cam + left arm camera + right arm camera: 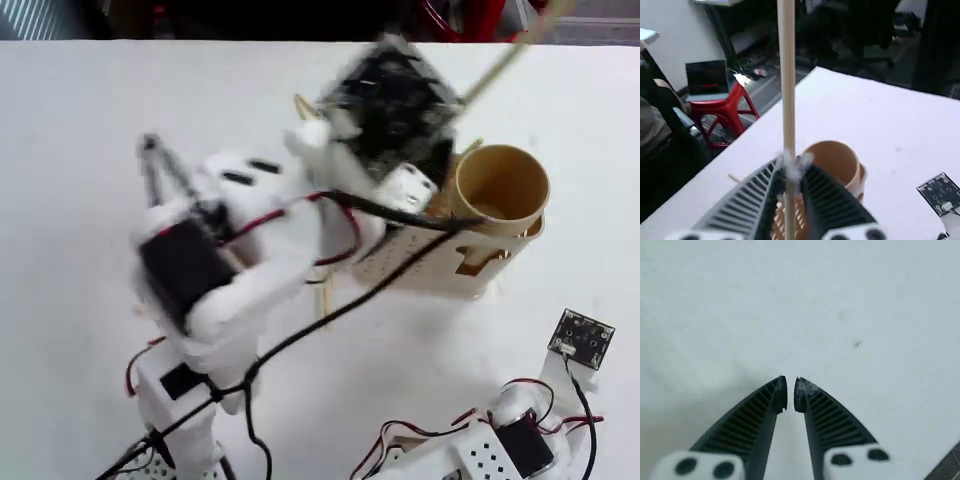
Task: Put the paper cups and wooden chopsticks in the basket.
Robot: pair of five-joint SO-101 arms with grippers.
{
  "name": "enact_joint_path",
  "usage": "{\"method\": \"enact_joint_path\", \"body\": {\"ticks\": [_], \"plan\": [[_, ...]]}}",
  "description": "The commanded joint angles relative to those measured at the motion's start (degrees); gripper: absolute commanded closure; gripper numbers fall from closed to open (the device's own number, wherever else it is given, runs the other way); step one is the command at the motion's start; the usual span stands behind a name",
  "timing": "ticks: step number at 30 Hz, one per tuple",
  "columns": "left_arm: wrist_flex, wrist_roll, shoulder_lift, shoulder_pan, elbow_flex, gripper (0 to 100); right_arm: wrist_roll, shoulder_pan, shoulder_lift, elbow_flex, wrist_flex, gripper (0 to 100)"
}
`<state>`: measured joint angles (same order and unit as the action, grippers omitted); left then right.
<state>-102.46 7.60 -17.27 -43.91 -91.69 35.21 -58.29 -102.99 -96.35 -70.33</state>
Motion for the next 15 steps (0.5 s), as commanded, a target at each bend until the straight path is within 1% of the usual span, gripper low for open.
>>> {"method": "enact_joint_path", "body": {"ticks": [1,4,7,8,11,13,15], "plan": [[-0.26,-2.11,3.21,5.32,2.73,98,0.44,-0.31,-0.13,-0.53,0.13,96.1],[-0.26,-3.08,3.74,7.16,5.54,98,0.44,-0.31,-0.13,-0.53,0.13,96.1],[-0.35,-3.69,4.35,7.25,6.07,98,0.44,-0.31,-0.13,-0.53,0.13,96.1],[-0.35,-4.75,5.32,7.87,8.88,98,0.44,-0.31,-0.13,-0.53,0.13,96.1],[-0.18,-7.65,10.68,12.0,25.14,98,0.44,-0.31,-0.13,-0.53,0.13,96.1],[0.18,-7.47,16.04,14.2,36.31,98,0.44,-0.31,-0.13,-0.53,0.13,96.1],[0.18,-6.51,23.25,14.9,43.08,98,0.44,-0.31,-0.13,-0.53,0.13,96.1]]}}
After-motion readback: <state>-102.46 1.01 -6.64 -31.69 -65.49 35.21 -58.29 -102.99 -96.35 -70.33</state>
